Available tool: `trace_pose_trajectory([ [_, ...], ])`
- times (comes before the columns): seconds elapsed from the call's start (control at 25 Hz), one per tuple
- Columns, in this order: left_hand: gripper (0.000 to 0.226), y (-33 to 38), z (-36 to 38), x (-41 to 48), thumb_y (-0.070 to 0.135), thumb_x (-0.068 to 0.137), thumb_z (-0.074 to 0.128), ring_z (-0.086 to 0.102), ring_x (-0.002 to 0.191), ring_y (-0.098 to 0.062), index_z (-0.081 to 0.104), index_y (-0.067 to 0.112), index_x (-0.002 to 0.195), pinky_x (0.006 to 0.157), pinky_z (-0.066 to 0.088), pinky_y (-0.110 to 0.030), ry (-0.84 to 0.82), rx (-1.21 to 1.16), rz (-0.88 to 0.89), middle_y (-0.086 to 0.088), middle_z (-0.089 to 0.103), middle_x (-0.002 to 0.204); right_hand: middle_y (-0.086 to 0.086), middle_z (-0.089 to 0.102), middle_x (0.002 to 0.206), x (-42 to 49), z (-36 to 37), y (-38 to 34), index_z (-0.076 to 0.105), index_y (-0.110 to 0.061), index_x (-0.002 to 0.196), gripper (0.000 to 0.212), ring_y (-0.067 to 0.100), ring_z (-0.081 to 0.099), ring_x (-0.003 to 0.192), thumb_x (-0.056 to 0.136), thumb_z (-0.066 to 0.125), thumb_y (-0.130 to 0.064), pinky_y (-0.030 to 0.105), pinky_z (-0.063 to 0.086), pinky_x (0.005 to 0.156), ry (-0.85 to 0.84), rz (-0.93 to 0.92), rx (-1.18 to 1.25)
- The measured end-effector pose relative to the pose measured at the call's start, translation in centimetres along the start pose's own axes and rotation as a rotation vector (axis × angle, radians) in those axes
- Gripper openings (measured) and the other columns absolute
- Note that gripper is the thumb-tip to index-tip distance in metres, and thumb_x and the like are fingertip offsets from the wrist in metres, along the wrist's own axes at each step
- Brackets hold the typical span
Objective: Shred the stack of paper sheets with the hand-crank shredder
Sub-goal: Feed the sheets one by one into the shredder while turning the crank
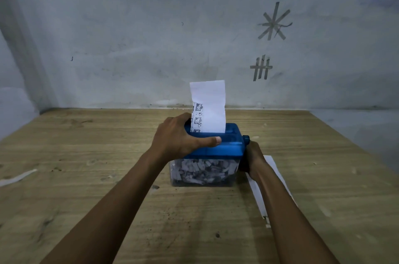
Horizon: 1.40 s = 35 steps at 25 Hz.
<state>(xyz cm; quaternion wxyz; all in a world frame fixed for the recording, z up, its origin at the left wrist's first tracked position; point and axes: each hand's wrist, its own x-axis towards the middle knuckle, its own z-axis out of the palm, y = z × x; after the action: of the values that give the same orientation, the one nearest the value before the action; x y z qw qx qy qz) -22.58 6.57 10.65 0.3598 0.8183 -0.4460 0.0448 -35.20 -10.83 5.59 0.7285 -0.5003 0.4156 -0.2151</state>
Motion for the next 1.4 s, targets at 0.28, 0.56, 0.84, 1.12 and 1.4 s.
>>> trace_pose_trajectory([
  [0.28, 0.097, 0.4, -0.1, 0.0, 0.099, 0.05, 0.053, 0.065, 0.083, -0.005, 0.064, 0.032, 0.118, 0.075, 0.058, -0.032, 0.015, 0.017, 0.022, 0.016, 0.07, 0.103, 0.005, 0.05, 0.055, -8.2, -2.7, 0.6, 0.054, -0.012, 0.063, 0.051, 0.017, 0.047, 0.052, 0.105, 0.035, -0.033, 0.029, 0.034, 0.054, 0.24, -0.56, -0.728],
  [0.56, 0.095, 0.2, -0.3, 0.2, 0.096, 0.048, 0.057, 0.064, 0.088, -0.007, 0.063, 0.033, 0.119, 0.082, 0.056, -0.033, -0.049, -0.009, 0.054, 0.017, 0.068, 0.101, 0.003, 0.045, 0.046, -8.5, 0.1, -4.8, 0.042, -0.012, 0.047, 0.061, 0.016, 0.04, 0.043, 0.106, 0.036, -0.025, 0.028, 0.026, 0.046, 0.534, -0.875, -0.616],
  [0.84, 0.093, -0.1, 0.1, 0.3, 0.096, 0.047, 0.06, 0.064, 0.088, -0.012, 0.063, 0.03, 0.112, 0.082, 0.057, -0.039, -0.087, -0.003, 0.053, 0.013, 0.069, 0.099, 0.006, 0.043, 0.061, -1.5, 2.0, -10.0, 0.041, -0.012, 0.065, 0.037, 0.023, 0.04, 0.055, 0.096, 0.036, -0.032, 0.031, 0.033, 0.058, 0.279, -0.586, -0.497],
  [1.12, 0.06, -0.4, 0.1, 0.1, 0.094, 0.053, 0.061, 0.057, 0.07, -0.008, 0.053, 0.039, 0.076, 0.066, 0.042, -0.027, -0.008, 0.047, 0.135, 0.02, 0.059, 0.073, 0.002, 0.046, 0.059, 1.9, 1.1, -2.9, 0.048, -0.013, 0.071, 0.026, 0.019, 0.04, 0.052, 0.097, 0.048, -0.019, 0.027, 0.031, 0.05, 0.057, -0.299, -0.266],
  [1.4, 0.066, 0.4, -0.1, -0.6, 0.099, 0.053, 0.048, 0.052, 0.083, -0.02, 0.038, 0.036, 0.069, 0.08, 0.039, -0.036, -0.02, 0.173, 0.078, 0.016, 0.047, 0.075, 0.008, 0.064, 0.079, -0.5, -0.6, 3.0, 0.058, -0.01, 0.082, 0.041, 0.025, 0.06, 0.074, 0.108, 0.035, -0.031, 0.033, 0.045, 0.064, 0.189, -0.403, -0.352],
])
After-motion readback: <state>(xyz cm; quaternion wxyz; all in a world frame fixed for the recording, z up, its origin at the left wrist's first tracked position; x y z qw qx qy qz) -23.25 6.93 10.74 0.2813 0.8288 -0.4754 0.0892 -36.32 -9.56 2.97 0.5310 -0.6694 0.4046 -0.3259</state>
